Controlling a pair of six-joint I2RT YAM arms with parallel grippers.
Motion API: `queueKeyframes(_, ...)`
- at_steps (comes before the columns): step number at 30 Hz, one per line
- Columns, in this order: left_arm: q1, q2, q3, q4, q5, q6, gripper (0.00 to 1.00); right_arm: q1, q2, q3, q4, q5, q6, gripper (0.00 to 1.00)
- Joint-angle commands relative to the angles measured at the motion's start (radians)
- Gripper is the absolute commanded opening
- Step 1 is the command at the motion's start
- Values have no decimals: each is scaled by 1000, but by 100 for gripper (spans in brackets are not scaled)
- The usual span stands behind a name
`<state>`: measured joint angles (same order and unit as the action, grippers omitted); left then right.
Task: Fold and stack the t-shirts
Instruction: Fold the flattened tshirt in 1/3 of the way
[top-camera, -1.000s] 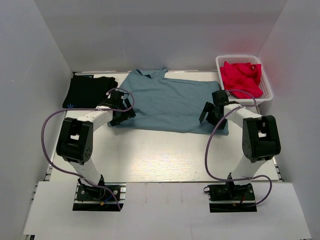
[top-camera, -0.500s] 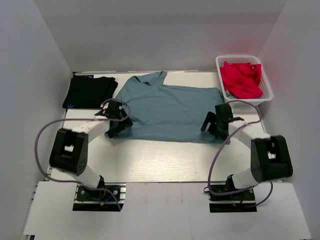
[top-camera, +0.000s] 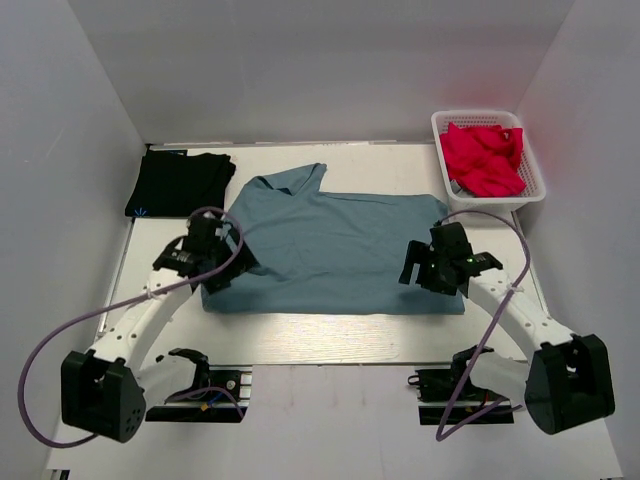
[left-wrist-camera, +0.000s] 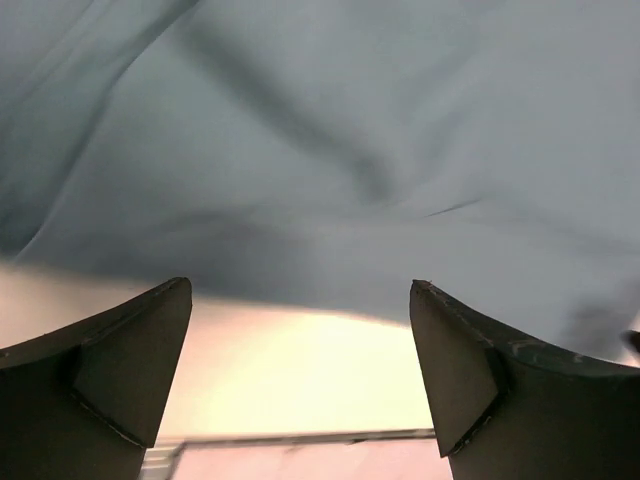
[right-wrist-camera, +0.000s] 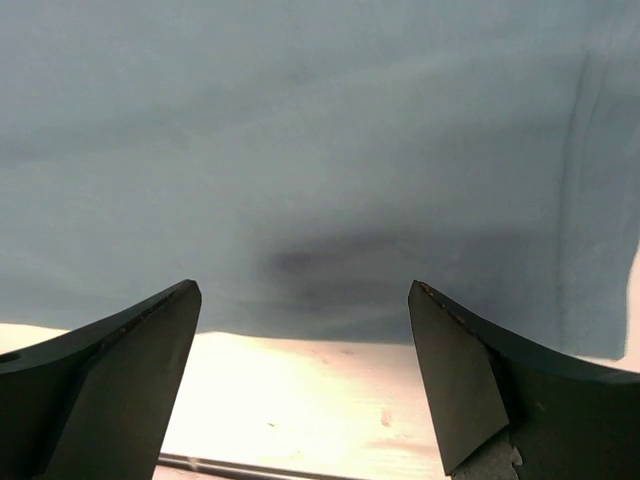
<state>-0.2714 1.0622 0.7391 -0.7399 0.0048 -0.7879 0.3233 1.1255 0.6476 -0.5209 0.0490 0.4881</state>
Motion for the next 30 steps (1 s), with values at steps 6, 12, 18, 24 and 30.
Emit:
queueKeyframes(6, -34, 453, 379, 200, 139, 144, 100, -6, -5, 130, 68, 46, -2, 90)
queueKeyframes(12, -104, 790, 718, 90, 103, 197, 97, -10, 121, 213, 12, 173, 38, 90)
queueKeyframes(18, -164, 963, 855, -42, -58, 211, 83, -24, 209, 234, -4, 187, 53, 90)
queueKeyframes(24, -186, 981, 867, -55, -169, 176, 68, -39, 237, 218, 9, 176, 38, 90)
queueKeyframes(30, -204, 1042, 901, -87, -169, 176, 51, -55, 243, 202, 19, 170, 37, 90)
